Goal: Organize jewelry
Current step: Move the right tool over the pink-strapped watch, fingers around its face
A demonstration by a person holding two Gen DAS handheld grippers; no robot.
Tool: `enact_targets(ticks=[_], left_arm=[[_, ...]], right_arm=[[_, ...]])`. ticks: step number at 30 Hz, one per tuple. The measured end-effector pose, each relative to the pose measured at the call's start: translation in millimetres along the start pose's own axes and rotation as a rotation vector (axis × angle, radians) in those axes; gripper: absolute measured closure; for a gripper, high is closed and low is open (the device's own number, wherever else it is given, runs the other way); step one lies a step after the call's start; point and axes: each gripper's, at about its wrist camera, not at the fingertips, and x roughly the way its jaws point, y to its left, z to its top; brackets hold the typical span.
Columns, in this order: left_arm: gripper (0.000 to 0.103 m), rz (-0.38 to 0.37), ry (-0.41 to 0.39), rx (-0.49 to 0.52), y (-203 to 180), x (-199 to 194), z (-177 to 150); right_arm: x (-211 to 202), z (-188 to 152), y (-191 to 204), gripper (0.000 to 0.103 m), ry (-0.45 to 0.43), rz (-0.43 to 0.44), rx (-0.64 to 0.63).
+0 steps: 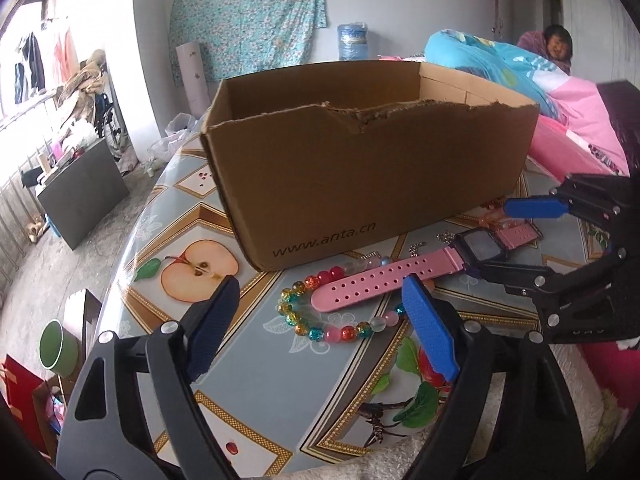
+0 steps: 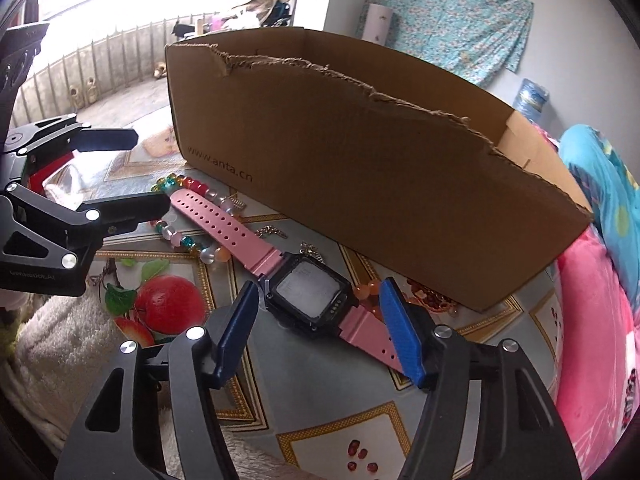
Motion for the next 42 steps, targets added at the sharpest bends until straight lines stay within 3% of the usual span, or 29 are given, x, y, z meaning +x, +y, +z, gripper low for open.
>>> enact_targets(ticks=[4,12,21,39,42], left_arm=[[0.031,-0.03,0.008,0.051,-8.8,5.5,-1.3],[0.041,-0.102,0.011,0.064,-13.6,8.0,-4.7],[0.042,-0.15,0.007,0.027,-11.6,6.6,-5.4],[0.042,-0.192,-0.024,0.041,-19.6,-3.2,-14.8],[0.043,-0.192,-0.018,0.045,-20.2,-2.0,-14.2]], right_arm=[[8.8,3.8,-1.1,0.048,0.054,0.071,-0.059],[16.0,13.6,-10.9,0.048,0.123,0.135,-0.138],[25.6,37.5,-3.4,0.048,0.175,0.155,-0.205],[34.4,39.4,-2.1,0.048,0.198,0.191,-0.226],[34.9,39.9,-3.3,0.052,0.199,0.198,-0.222]])
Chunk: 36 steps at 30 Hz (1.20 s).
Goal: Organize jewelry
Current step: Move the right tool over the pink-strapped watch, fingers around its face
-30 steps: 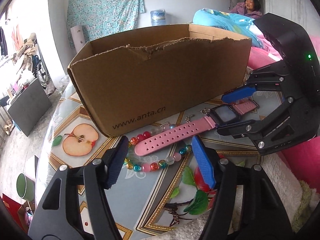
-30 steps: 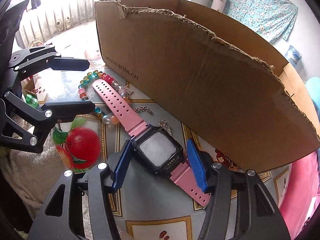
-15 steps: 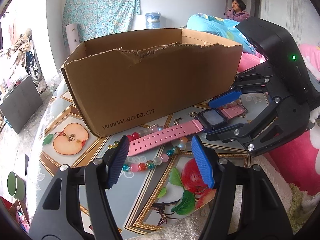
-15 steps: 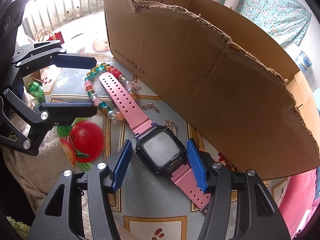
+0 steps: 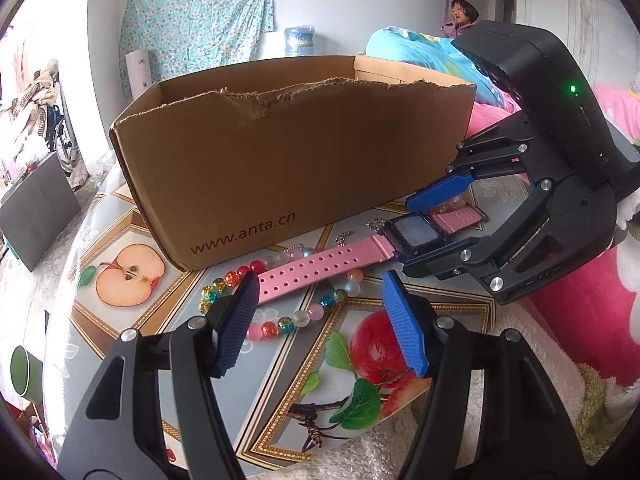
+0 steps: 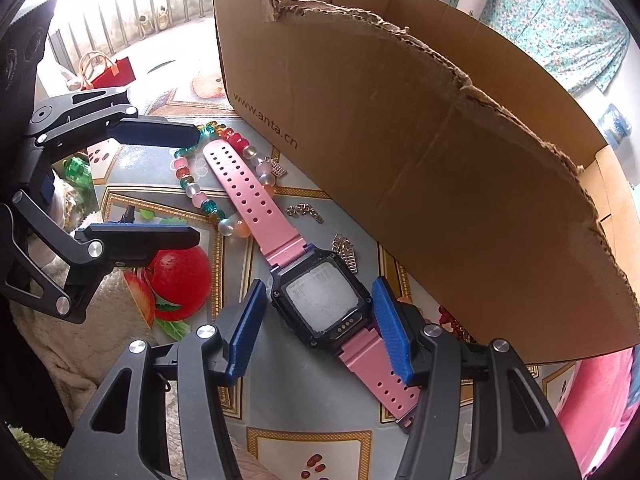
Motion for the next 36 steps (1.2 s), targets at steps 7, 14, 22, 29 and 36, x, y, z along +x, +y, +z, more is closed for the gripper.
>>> enact_targets(ticks=[7,14,22,29,36], left_arm=[[0.047,-0.006,0.018,-0.001,-0.3,2.8,0.8],[0.048,-0.003,0.029,-0.004,-1.2,4.6,0.0],[0.048,0.009,0.031,0.0,-1.8,4.6,-2.7],[0.048,0.017,0.023,0.008,-3.7,1.3,-4.6],[0.048,0.032,0.017,0.026,-9.6,-2.6,-5.2]], right_arm=[[1.4,0.8,-2.5,0.052,0.012,0.01,-0.001],[-1.2,5.1,-5.6,0.053,0.026,0.024,0.0],[-6.1,9.8,-12.2,0.053,0.025,0.043,0.04],[-8.0,7.4,-14.1,0.053,0.024,0.067,0.083],[-9.1,4.1,-15.1,0.053,0.029,0.087,0.115]])
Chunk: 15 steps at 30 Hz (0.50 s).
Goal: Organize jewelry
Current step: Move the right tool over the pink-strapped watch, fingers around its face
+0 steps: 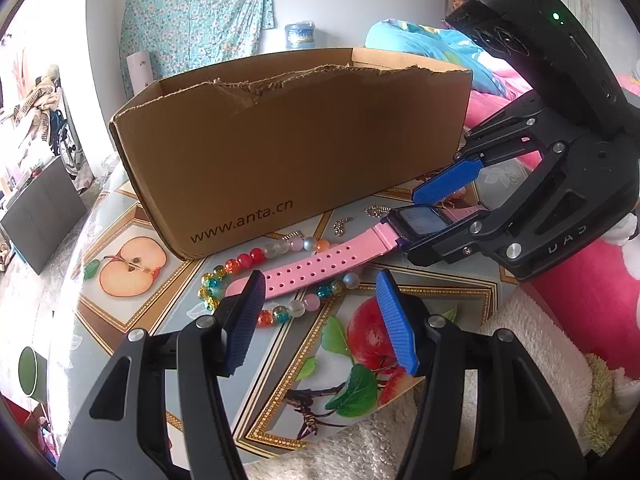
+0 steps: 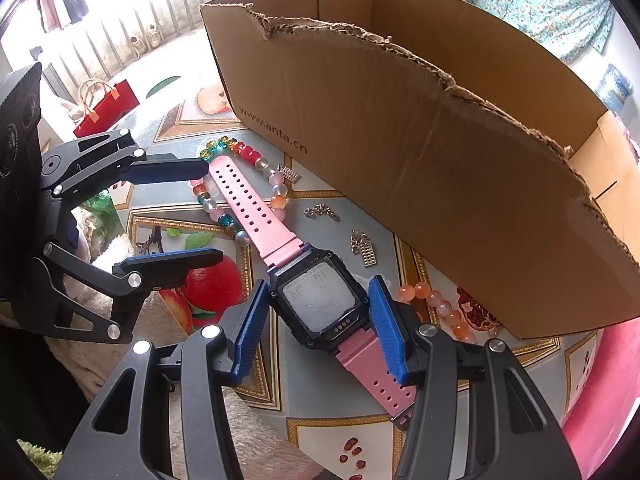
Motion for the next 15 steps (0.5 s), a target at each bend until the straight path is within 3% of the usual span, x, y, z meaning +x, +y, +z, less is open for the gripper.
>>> enact_targets(ticks=[15], left_arm=[[0.048,0.057,-0.036,0.073,-14.5,-6.0,5.0]], right_arm=[[5.4,-7.0,-17.2,0.052,0.028,0.143,0.115]])
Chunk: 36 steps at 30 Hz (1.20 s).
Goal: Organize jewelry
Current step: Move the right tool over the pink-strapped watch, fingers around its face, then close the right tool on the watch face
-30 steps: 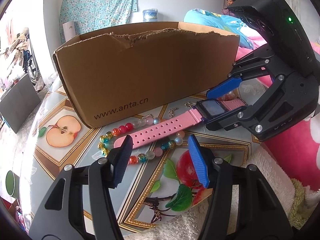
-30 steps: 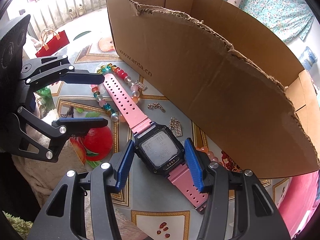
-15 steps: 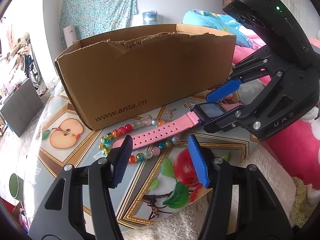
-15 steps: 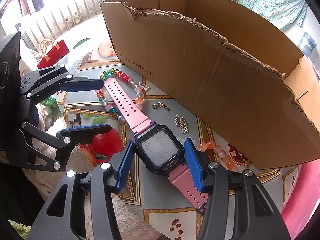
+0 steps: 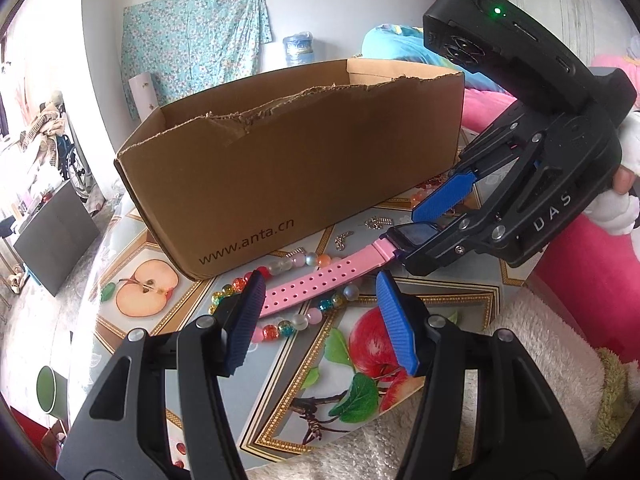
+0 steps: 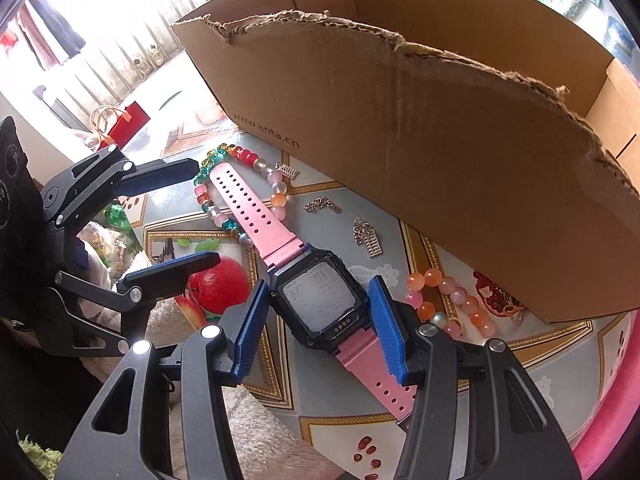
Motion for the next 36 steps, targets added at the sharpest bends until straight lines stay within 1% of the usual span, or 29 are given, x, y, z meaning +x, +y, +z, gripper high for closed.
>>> enact_targets(ticks=[8,12,13,14,16,17,19,21,22,23,26,29,33,36], left_arm=[[0.048,0.006,0.007,0.058,-6.6,8.7,5.4],[0.048,0.012,0.02,0.113,-13.9,18.5,8.1],[0.051,0.01,0.022,0.127,-15.3,21.7,8.6],[0.055,0.005,0.027,0.141,-17.0,24.6,9.7],[0.058,0.0,0.028,0.162,-19.1,28.5,10.9],[0.062,-0.003,0.033,0.17,-19.9,31.1,11.3],[0.063,-0.001,0.053,0.197,-22.0,37.4,10.7],[0.064,-0.001,0.056,0.214,-22.6,39.6,9.7],[0.064,-0.005,0.057,0.216,-22.6,40.3,10.2],[0.067,-0.01,0.058,0.215,-22.2,41.0,10.8],[0.081,-0.016,0.067,0.214,-19.9,44.4,12.7],[0.087,-0.042,0.07,0.193,-15.2,44.2,16.4],[0.089,-0.112,0.093,0.125,-6.1,44.3,22.5],[0.091,-0.146,0.114,0.085,1.7,47.8,27.7]], right_arm=[[3.7,7.2,-21.3,0.053,0.045,0.093,0.04],[5.6,8.6,-24.4,0.053,0.059,0.113,0.035],[5.7,8.9,-25.3,0.053,0.061,0.116,0.033],[9.4,13.0,-24.0,0.053,0.063,0.116,0.032],[9.3,15.4,-30.0,0.053,0.065,0.124,0.041],[8.9,14.8,-32.7,0.053,0.065,0.136,0.049],[9.0,13.8,-35.0,0.053,0.065,0.152,0.059],[9.1,13.2,-33.7,0.053,0.068,0.156,0.056],[9.2,13.4,-33.8,0.053,0.069,0.159,0.054],[9.1,13.6,-34.0,0.053,0.07,0.163,0.053],[8.9,14.5,-36.4,0.053,0.065,0.176,0.055],[6.6,12.0,-38.1,0.053,0.049,0.176,0.058],[-3.6,3.3,-39.0,0.052,0.008,0.144,0.051],[-10.9,-6.8,-36.5,0.052,-0.032,0.11,0.054]])
